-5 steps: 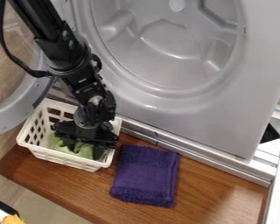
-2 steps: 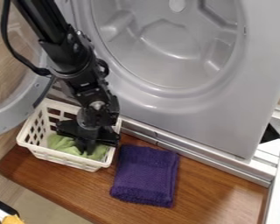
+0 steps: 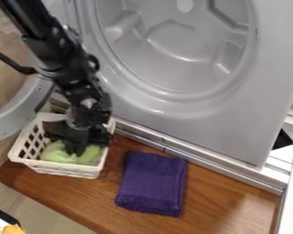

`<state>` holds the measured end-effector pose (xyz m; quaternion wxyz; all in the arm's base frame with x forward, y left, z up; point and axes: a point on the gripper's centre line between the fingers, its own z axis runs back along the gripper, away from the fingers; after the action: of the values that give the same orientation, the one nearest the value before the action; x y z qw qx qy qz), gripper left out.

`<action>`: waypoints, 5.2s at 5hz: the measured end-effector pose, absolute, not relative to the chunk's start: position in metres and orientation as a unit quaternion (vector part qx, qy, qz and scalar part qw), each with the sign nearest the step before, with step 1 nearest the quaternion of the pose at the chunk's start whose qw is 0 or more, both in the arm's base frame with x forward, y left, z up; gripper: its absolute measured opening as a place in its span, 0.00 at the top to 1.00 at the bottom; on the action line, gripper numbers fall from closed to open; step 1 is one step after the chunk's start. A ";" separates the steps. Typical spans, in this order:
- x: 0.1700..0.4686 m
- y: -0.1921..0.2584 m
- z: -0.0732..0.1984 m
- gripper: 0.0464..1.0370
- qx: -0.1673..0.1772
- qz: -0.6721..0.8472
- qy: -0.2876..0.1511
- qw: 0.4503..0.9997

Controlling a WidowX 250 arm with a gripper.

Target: Take green cloth out of the basket and hold it in front of the dryer

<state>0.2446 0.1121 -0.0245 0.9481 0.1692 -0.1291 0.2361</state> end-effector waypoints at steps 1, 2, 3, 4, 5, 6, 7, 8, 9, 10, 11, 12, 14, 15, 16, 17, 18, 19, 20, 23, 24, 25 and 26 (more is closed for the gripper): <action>0.247 0.114 -0.007 0.99 0.157 0.259 -0.152 0.941; 0.248 0.111 0.005 0.99 0.138 0.274 -0.167 0.937; 0.250 0.095 0.018 0.99 0.108 0.264 -0.177 0.942; 0.255 0.066 0.037 0.99 0.065 0.243 -0.198 0.947; 0.253 0.036 0.055 0.99 0.037 0.215 -0.215 0.952; 0.249 0.014 0.079 0.99 0.018 0.192 -0.242 0.951; 0.247 -0.002 0.092 0.99 -0.006 0.177 -0.258 0.950; 0.258 -0.010 0.100 0.99 -0.026 0.174 -0.268 0.947; 0.286 -0.010 0.106 0.99 -0.025 0.172 -0.281 0.944; 0.313 -0.003 0.110 0.99 -0.028 0.182 -0.293 0.938; 0.337 0.003 0.107 0.99 -0.030 0.186 -0.292 0.938; 0.358 0.007 0.103 0.99 -0.030 0.187 -0.297 0.936; 0.400 0.019 0.098 0.99 -0.016 0.184 -0.315 0.931; 0.416 0.018 0.095 0.99 -0.014 0.176 -0.319 0.931; 0.429 0.019 0.095 0.99 -0.012 0.169 -0.323 0.931; 0.440 0.019 0.093 0.97 -0.011 0.163 -0.322 0.933; 0.439 0.022 0.087 0.84 -0.008 0.177 -0.310 0.934; 0.435 0.026 0.083 0.58 -0.006 0.192 -0.303 0.933; 0.430 0.027 0.077 0.26 -0.001 0.195 -0.296 0.935; 0.417 0.020 0.083 0.04 -0.008 0.190 -0.304 0.933; 0.409 0.020 0.093 0.04 -0.012 0.184 -0.316 0.931; 0.390 0.021 0.101 0.04 -0.009 0.182 -0.328 0.927; 0.366 0.027 0.107 0.04 0.011 0.196 -0.338 0.921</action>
<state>0.3663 0.0265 0.1067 0.9206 0.0106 -0.3377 0.1959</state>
